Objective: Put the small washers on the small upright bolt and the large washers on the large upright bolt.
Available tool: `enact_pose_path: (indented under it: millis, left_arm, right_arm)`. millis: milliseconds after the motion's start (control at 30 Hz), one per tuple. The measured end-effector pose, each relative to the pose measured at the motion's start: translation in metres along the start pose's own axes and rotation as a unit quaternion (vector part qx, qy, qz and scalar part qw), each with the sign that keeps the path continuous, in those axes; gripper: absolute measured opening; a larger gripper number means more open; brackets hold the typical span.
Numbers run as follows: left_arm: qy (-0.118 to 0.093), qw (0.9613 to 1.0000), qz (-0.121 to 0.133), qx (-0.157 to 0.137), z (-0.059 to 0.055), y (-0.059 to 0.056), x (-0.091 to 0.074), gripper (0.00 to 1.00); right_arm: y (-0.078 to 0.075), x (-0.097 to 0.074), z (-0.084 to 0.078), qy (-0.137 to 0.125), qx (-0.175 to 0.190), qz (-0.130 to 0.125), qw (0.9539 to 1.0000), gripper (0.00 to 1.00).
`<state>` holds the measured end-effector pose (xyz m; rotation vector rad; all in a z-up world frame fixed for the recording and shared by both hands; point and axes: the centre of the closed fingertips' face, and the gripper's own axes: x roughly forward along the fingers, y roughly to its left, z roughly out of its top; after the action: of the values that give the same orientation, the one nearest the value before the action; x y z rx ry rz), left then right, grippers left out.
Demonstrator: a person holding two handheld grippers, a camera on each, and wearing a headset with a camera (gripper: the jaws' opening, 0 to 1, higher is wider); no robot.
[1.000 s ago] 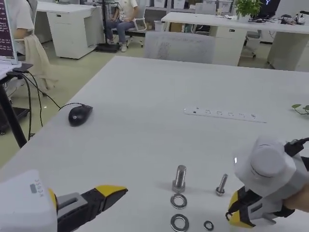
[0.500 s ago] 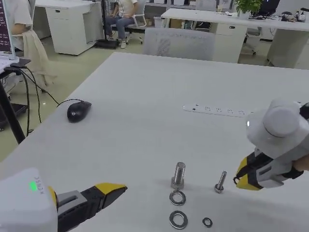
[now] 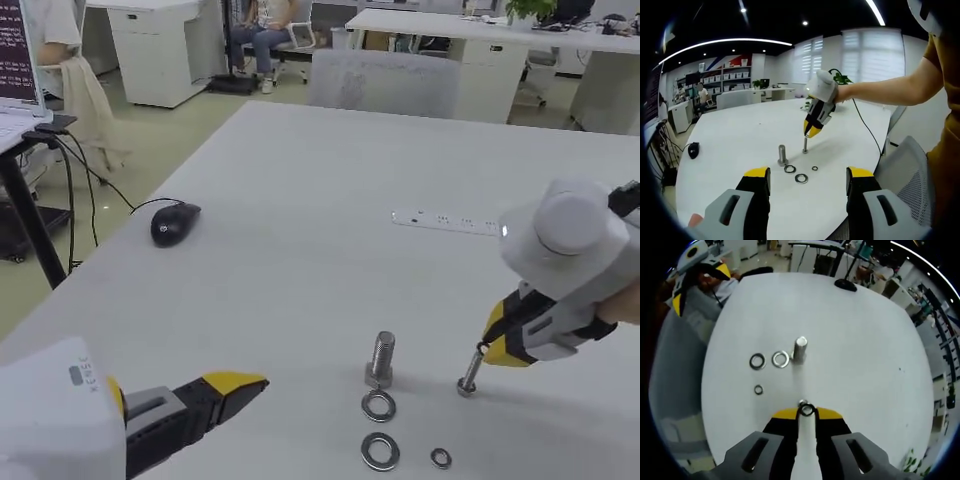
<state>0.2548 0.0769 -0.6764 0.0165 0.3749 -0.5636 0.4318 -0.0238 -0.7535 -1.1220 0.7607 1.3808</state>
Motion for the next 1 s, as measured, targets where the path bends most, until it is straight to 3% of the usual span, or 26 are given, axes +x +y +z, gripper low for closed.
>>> enact_pose_path:
  millis: [667, 1000]
  left_arm:
    - [0.0, 1.0, 0.004, -0.004, 0.0, 0.003, -0.001, 0.6]
    - [0.002, 1.0, 0.007, -0.006, -0.001, 0.004, -0.002, 0.6]
  right_arm:
    - [-0.001, 0.022, -0.007, 0.032, -0.018, 0.015, 0.9992, 0.13]
    - [-0.003, 0.038, -0.015, 0.03, -0.007, 0.026, 0.9992, 0.13]
